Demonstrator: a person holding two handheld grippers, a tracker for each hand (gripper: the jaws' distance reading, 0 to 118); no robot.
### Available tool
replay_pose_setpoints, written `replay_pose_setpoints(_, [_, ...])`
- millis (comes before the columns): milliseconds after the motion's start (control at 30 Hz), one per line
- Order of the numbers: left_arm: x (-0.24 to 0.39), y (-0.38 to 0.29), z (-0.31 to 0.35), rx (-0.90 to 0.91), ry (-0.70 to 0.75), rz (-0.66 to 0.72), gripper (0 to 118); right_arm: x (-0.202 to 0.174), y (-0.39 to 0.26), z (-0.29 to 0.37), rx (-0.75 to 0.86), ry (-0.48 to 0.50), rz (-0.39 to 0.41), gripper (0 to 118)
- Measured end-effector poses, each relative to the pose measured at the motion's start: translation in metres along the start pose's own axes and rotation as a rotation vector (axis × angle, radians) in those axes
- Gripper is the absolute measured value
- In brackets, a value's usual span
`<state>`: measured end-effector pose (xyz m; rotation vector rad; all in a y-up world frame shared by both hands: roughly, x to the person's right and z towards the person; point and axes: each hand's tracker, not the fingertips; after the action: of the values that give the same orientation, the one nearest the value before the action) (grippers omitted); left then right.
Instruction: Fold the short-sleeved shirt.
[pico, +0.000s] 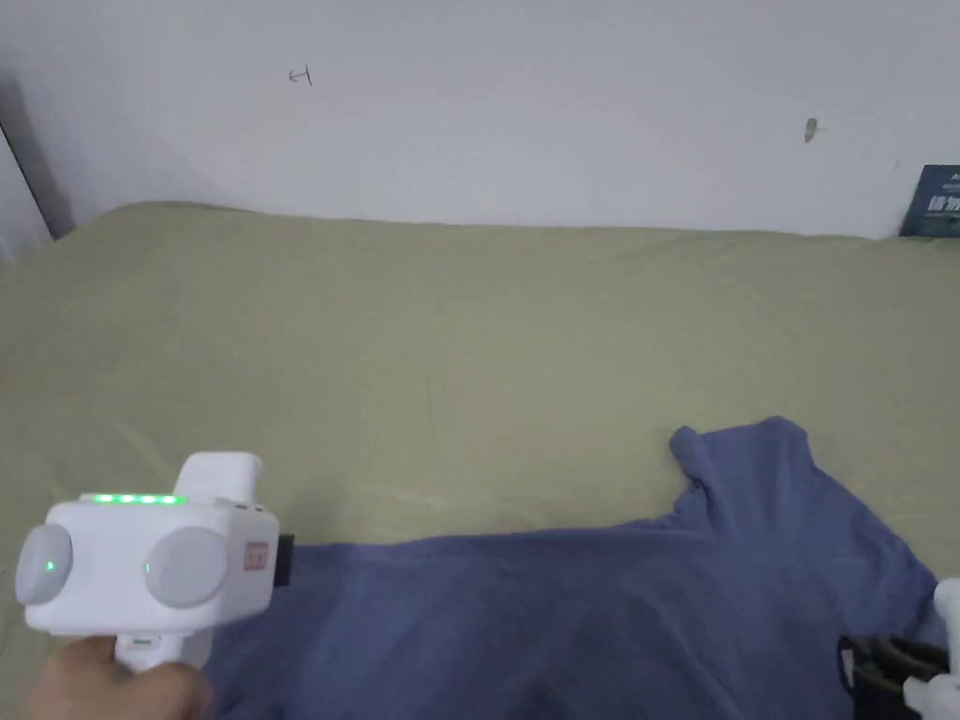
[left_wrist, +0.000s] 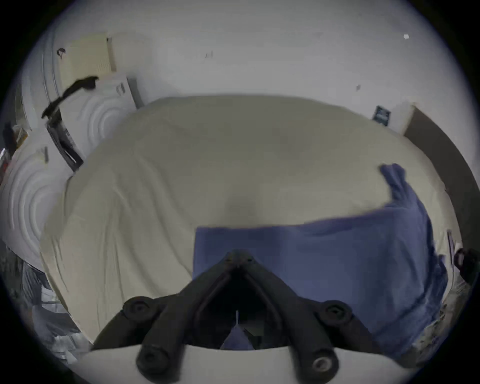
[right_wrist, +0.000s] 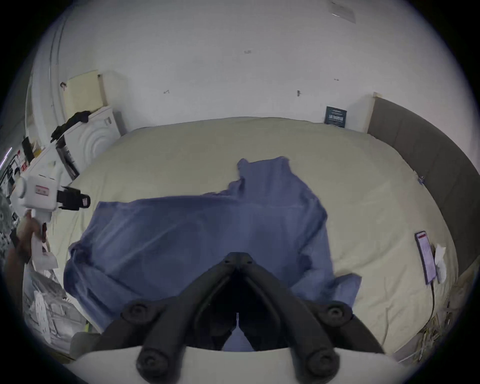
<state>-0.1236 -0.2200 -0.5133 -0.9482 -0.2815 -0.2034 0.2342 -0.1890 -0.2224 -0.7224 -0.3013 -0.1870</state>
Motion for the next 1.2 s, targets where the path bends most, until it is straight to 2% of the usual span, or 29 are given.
replay_pose_setpoints(33, [-0.004,0.011,-0.016,-0.055,-0.03,0.036,27,0.011,0.007,-0.005,0.001,-0.016,-0.01,1])
replay_pose_setpoints(133, [-0.009,0.02,-0.059,-0.148,-0.016,0.056,57,0.046,0.033,-0.021,-0.021,-0.045,-0.019,1])
replay_pose_setpoints(167, [-0.001,0.017,-0.065,-0.169,-0.005,0.016,84,0.061,0.042,-0.029,-0.033,-0.017,-0.054,2])
replay_pose_setpoints(200, [0.002,0.015,-0.069,-0.148,-0.026,-0.011,92,0.068,0.049,-0.032,-0.039,0.016,-0.085,14])
replay_pose_setpoints(267, [0.008,0.01,-0.071,-0.137,-0.005,-0.018,91,0.095,0.067,-0.052,-0.069,0.057,-0.117,70])
replay_pose_setpoints(300, [0.005,0.009,-0.07,-0.113,-0.01,-0.008,91,0.102,0.076,-0.062,-0.073,0.039,-0.107,91])
replay_pose_setpoints(333, [0.003,0.009,-0.067,-0.102,-0.024,0.014,90,0.111,0.087,-0.072,-0.1,0.009,-0.081,92])
replay_pose_setpoints(367, [0.0,0.009,-0.064,-0.101,-0.052,0.035,83,0.117,0.096,-0.082,-0.11,-0.033,-0.063,92])
replay_pose_setpoints(400, [-0.001,0.009,-0.058,-0.096,-0.054,0.038,64,0.121,0.105,-0.097,-0.122,-0.074,-0.022,92])
replay_pose_setpoints(433, [0.0,0.006,-0.048,-0.073,-0.041,0.022,35,0.125,0.114,-0.112,-0.153,-0.069,0.007,92])
replay_pose_setpoints(467, [-0.001,0.006,-0.045,-0.052,-0.092,0.014,0,0.125,0.12,-0.126,-0.177,-0.08,0.025,92])
replay_pose_setpoints(533, [0.0,0.005,-0.04,-0.081,-0.149,0.034,0,0.127,0.131,-0.157,-0.255,-0.03,0.044,92])
replay_pose_setpoints(667, [0.009,0.002,-0.029,-0.069,-0.112,-0.007,0,0.114,0.137,-0.219,-0.362,-0.059,0.096,92])
replay_pose_setpoints(767, [0.01,0.002,-0.028,-0.07,-0.131,0.015,0,0.11,0.136,-0.251,-0.38,-0.082,0.091,92])
replay_pose_setpoints(833, [0.012,0.0,-0.031,-0.075,-0.13,0.009,0,0.107,0.132,-0.256,-0.402,-0.105,0.063,90])
replay_pose_setpoints(867, [0.013,0.0,-0.032,-0.08,-0.131,0.004,0,0.112,0.132,-0.259,-0.403,-0.116,0.048,86])
replay_pose_setpoints(900, [0.014,-0.001,-0.032,-0.082,-0.135,-0.001,0,0.112,0.135,-0.254,-0.393,-0.133,0.031,62])
replay_pose_setpoints(933, [0.015,-0.002,-0.032,-0.079,-0.137,-0.007,0,0.108,0.137,-0.249,-0.41,-0.142,0.009,28])
replay_pose_setpoints(967, [0.015,-0.002,-0.036,-0.08,-0.141,-0.013,0,0.104,0.139,-0.243,-0.412,-0.153,0.013,0])
replay_pose_setpoints(1067, [0.014,-0.001,-0.036,-0.069,-0.148,-0.001,0,0.092,0.134,-0.224,-0.355,-0.142,0.047,0])
replay_pose_setpoints(1100, [0.011,-0.001,-0.038,-0.066,-0.162,0.023,0,0.088,0.133,-0.218,-0.339,-0.108,0.073,0])
replay_pose_setpoints(1200, [0.007,0.003,-0.031,-0.06,-0.206,0.036,0,0.079,0.135,-0.195,-0.286,-0.038,0.074,0])
